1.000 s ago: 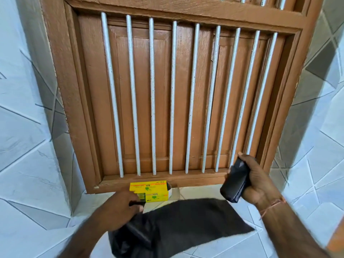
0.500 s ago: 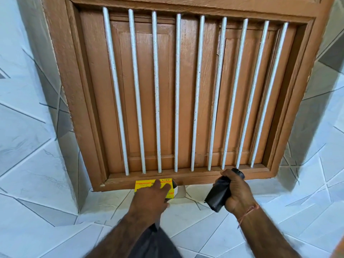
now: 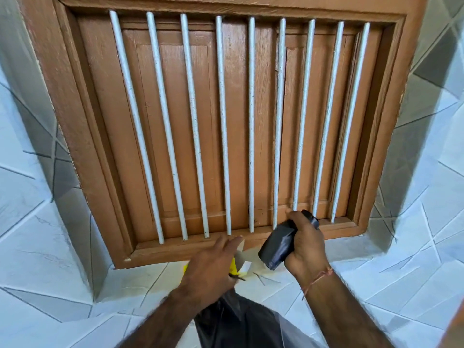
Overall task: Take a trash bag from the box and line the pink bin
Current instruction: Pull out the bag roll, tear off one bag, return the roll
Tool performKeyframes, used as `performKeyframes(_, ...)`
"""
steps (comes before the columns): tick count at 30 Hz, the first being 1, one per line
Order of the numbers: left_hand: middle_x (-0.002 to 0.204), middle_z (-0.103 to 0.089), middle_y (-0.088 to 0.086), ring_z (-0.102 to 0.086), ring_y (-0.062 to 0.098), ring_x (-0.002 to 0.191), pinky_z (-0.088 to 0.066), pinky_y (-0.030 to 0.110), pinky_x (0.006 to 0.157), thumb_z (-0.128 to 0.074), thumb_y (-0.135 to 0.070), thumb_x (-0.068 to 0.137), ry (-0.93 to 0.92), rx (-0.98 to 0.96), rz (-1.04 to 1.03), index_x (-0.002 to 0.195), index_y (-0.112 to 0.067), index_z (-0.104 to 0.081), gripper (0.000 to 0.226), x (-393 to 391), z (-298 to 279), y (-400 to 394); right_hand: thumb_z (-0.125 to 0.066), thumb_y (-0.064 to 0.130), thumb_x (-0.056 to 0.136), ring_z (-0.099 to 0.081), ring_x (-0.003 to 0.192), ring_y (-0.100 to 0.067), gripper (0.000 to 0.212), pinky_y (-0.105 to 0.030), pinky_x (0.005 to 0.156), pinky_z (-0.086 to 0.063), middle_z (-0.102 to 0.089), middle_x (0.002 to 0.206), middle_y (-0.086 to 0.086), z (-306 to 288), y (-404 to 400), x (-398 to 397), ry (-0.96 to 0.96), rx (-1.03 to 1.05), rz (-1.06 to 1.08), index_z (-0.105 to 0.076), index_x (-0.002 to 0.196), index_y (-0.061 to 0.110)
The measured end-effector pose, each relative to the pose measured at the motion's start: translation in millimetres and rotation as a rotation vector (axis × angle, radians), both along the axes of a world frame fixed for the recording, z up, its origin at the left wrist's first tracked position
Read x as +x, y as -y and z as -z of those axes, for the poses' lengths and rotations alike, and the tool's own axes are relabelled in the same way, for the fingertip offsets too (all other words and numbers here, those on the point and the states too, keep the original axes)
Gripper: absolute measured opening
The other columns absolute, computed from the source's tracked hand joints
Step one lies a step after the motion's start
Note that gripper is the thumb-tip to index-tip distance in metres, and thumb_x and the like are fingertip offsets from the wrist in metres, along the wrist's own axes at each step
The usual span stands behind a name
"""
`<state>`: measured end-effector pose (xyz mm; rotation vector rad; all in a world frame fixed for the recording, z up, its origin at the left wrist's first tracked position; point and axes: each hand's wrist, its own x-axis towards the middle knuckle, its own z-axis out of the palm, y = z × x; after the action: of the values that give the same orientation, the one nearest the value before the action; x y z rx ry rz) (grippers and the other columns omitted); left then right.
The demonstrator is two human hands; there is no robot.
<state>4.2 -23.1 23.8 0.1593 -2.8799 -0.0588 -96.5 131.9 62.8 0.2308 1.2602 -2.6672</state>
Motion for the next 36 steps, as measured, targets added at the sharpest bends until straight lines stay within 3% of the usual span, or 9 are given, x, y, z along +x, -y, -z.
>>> performKeyframes(3, 0.152, -0.03, -0.013, -0.052, 0.019, 0.124, -0.049, 0.031, 0.096, -0.071, -0.055, 0.072, -0.093, 0.104, 0.02, 0.147, -0.037, -0.014, 0.096, 14.0, -2.9, -18.8, -0.07, 0.008, 0.077, -0.055, 0.059, -0.021, 0.022, -0.032, 0.062, -0.047, -0.052, 0.064, -0.007, -24.4, 13.5, 1.9, -0.102, -0.073, 0.072, -0.053, 0.066, 0.015)
performKeyframes(6, 0.151, -0.033, -0.014, -0.05, 0.017, 0.124, -0.046, 0.029, 0.098, -0.073, -0.056, 0.07, -0.149, 0.222, -0.02, 0.146, -0.034, -0.015, 0.098, 19.4, -7.0, -27.0, -0.07, 0.003, 0.078, -0.058, 0.052, -0.013, 0.02, -0.021, 0.051, -0.048, -0.055, 0.06, -0.002, -42.4, 31.0, 12.5, -0.171, -0.044, 0.168, -0.055, 0.07, 0.013)
performKeyframes(10, 0.152, -0.032, -0.015, -0.047, 0.014, 0.127, -0.043, 0.027, 0.099, -0.073, -0.057, 0.069, -0.202, 0.306, -0.067, 0.146, -0.035, -0.016, 0.099, 25.5, -6.5, -28.9, -0.074, 0.005, 0.077, -0.062, 0.075, -0.018, 0.022, -0.035, 0.075, -0.053, -0.062, 0.074, 0.0, -37.5, 38.9, 28.6, -0.259, 0.051, 0.18, -0.058, 0.079, 0.02)
performKeyframes(13, 0.152, -0.032, -0.016, -0.045, 0.012, 0.129, -0.043, 0.026, 0.101, -0.072, -0.059, 0.07, -0.244, 0.334, -0.107, 0.148, -0.036, -0.015, 0.099, 29.1, -9.0, -24.5, -0.075, 0.003, 0.075, -0.06, 0.07, -0.022, 0.024, -0.035, 0.073, -0.052, -0.062, 0.069, -0.001, -23.7, 38.1, 38.3, -0.309, 0.157, 0.186, -0.06, 0.071, 0.022)
performKeyframes(20, 0.155, -0.026, -0.012, -0.048, 0.014, 0.126, -0.046, 0.025, 0.096, -0.067, -0.057, 0.077, -0.228, 0.174, -0.077, 0.149, -0.031, -0.011, 0.094, 32.0, -14.0, -25.1, -0.07, 0.002, 0.079, -0.06, 0.067, -0.022, 0.012, -0.033, 0.068, -0.05, -0.061, 0.071, -0.008, -6.3, 28.9, 37.1, -0.147, 0.067, 0.135, -0.062, 0.085, 0.009)
performKeyframes(24, 0.152, -0.031, -0.011, -0.053, 0.012, 0.121, -0.048, 0.024, 0.094, -0.069, -0.056, 0.075, -0.253, 0.218, -0.035, 0.148, -0.03, -0.014, 0.094, 27.8, -6.9, -32.3, -0.075, 0.004, 0.076, -0.062, 0.071, -0.027, 0.024, -0.04, 0.071, -0.054, -0.062, 0.077, -0.011, -8.9, 37.8, 44.1, -0.163, 0.06, 0.107, -0.059, 0.093, 0.006)
performKeyframes(28, 0.158, -0.022, -0.013, -0.046, 0.011, 0.13, -0.043, 0.022, 0.1, -0.069, -0.056, 0.077, -0.261, 0.244, -0.073, 0.149, -0.033, -0.01, 0.096, 31.7, -5.0, -28.9, -0.074, 0.007, 0.078, -0.063, 0.077, -0.028, 0.018, -0.029, 0.064, -0.052, -0.064, 0.076, -0.011, 0.0, 35.3, 45.5, -0.209, 0.126, 0.096, -0.063, 0.092, 0.006)
performKeyframes(31, 0.159, -0.019, -0.013, -0.05, 0.012, 0.126, -0.045, 0.023, 0.098, -0.069, -0.057, 0.076, -0.231, 0.244, -0.07, 0.149, -0.034, -0.008, 0.097, 35.6, -5.1, -29.7, -0.076, 0.011, 0.078, -0.064, 0.079, -0.029, 0.026, -0.033, 0.068, -0.054, -0.066, 0.082, -0.015, 6.5, 32.3, 49.9, -0.161, 0.074, 0.005, -0.063, 0.1, 0.004)
performKeyframes(36, 0.157, -0.023, -0.013, -0.048, 0.012, 0.127, -0.045, 0.024, 0.098, -0.065, -0.058, 0.079, -0.288, 0.2, -0.055, 0.15, -0.033, -0.006, 0.096, 37.3, -10.8, -29.4, -0.073, 0.018, 0.082, -0.066, 0.071, -0.019, 0.025, -0.024, 0.049, -0.054, -0.065, 0.082, -0.009, -1.8, 30.4, 51.7, -0.094, -0.083, -0.04, -0.06, 0.099, 0.006)
